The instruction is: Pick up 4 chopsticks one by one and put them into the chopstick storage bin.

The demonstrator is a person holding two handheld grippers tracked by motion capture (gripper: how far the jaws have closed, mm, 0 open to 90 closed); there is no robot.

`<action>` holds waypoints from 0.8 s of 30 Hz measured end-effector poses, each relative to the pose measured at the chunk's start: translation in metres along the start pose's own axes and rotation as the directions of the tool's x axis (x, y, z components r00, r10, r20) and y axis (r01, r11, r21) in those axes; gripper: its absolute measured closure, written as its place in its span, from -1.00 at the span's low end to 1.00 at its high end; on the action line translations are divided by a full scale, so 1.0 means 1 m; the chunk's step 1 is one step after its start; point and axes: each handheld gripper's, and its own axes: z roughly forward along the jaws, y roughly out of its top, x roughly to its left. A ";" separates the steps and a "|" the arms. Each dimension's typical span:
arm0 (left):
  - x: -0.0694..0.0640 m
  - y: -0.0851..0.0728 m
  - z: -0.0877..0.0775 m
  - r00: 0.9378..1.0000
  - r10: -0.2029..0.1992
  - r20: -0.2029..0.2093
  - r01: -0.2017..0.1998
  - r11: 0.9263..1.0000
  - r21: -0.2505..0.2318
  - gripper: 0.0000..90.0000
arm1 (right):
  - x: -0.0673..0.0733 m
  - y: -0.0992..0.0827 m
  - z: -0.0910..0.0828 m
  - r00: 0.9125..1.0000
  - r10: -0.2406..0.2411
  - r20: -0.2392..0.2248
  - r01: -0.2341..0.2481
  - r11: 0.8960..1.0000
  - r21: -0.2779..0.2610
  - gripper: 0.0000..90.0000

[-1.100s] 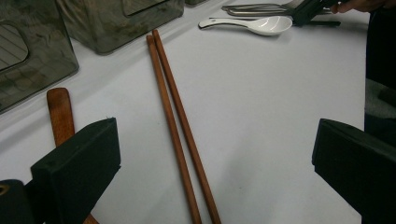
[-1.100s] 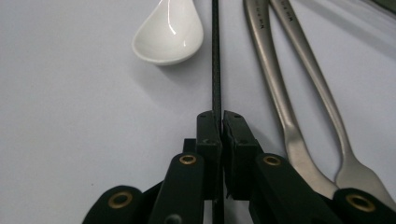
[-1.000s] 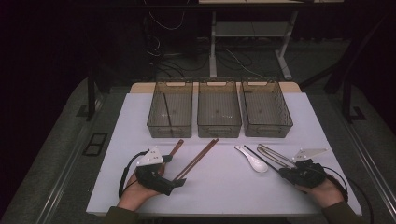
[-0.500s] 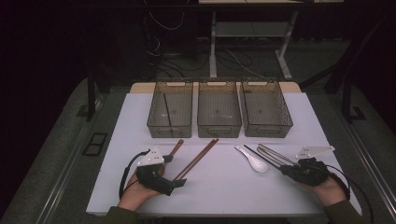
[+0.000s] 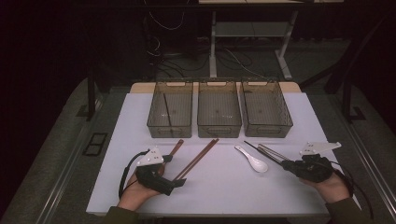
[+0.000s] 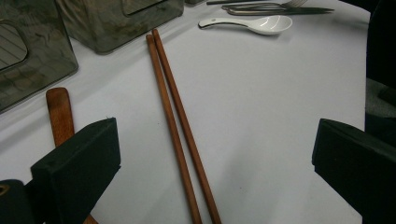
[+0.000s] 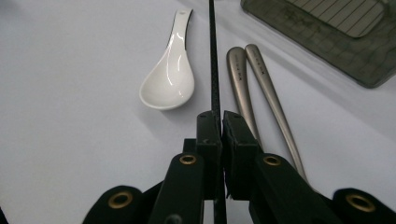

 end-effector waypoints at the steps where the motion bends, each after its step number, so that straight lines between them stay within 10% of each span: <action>1: 0.000 0.000 0.000 1.000 0.000 0.001 0.000 1.000 0.000 -0.99 | 0.000 0.000 -0.001 1.000 -0.002 -0.001 0.002 1.000 -0.001 0.90; 24: -0.001 0.000 0.003 1.000 0.003 0.004 -0.003 1.000 0.007 -0.99 | 0.008 0.035 -0.008 0.999 -0.040 -0.032 0.037 0.996 -0.085 0.90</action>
